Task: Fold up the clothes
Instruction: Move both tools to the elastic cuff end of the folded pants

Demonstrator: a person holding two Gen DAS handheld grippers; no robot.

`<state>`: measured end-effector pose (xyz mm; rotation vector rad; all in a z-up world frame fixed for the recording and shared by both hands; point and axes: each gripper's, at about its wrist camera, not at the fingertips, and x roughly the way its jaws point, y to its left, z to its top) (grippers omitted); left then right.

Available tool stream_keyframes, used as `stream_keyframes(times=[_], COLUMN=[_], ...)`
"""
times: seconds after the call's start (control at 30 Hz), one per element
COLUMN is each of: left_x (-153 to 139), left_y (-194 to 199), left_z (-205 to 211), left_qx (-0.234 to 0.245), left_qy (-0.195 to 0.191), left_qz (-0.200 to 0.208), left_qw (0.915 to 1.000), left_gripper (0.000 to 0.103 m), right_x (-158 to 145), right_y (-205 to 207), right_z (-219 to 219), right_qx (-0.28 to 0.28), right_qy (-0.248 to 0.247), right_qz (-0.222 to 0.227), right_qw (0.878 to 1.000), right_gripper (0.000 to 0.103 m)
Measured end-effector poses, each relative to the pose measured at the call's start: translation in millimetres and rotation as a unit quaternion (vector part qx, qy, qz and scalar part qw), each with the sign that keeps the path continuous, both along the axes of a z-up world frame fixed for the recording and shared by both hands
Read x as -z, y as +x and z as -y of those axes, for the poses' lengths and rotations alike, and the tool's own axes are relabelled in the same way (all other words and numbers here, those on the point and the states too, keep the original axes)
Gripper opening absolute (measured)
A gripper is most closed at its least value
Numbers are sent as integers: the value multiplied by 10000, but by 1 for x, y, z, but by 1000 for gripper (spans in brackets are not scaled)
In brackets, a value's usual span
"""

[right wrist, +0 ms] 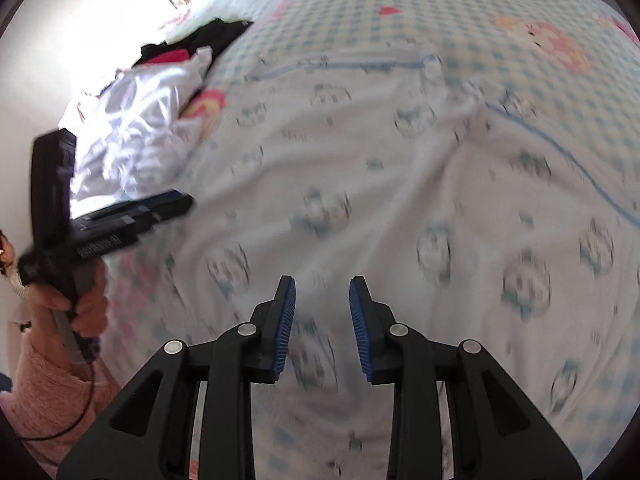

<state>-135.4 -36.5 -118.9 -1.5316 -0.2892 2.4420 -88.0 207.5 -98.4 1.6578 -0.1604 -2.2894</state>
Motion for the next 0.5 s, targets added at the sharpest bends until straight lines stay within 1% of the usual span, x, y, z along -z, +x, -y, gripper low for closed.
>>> stream_keyframes(times=[0.07,0.1,0.13,0.17,0.23,0.3,0.37,0.4,0.43,0.5], left_x=[12,16,16,12,1,-4,-3,1,6,25], left_y=[3,2,3,7,19,35,52,60,69,79], left_z=[-4,-5,-1,7,24,34,35,33,31,27], left_qx=[27,-20,-130,-269,-518,-601,-536,-516,-496,-492], left_qy=[-335,-538,-583,-427,62,569,964,1157,1436,1970], left_qz=[121,223,291,283,230,275,370,440,541,761], left_qw=[9994,9983,9978,9983,9984,9962,9932,9910,9869,9762], left_gripper=[47,48,48,48,47,47,47,47,48,48], right_x=[14,20,23,20,12,-2,-13,-12,-11,-9], right_y=[9,12,15,19,30,50,69,76,83,98], right_z=[-3,-7,-11,-18,-33,-48,-61,-63,-64,-67], right_qx=[207,319,434,550,794,1087,1344,1397,1451,1557], right_qy=[155,210,217,141,-26,-258,-446,-447,-448,-450], right_qz=[73,114,125,85,-12,-183,-313,-288,-264,-214], right_qw=[9996,9992,9987,9984,9968,9936,9894,9888,9881,9865], right_gripper=[29,24,23,24,24,27,29,29,29,29])
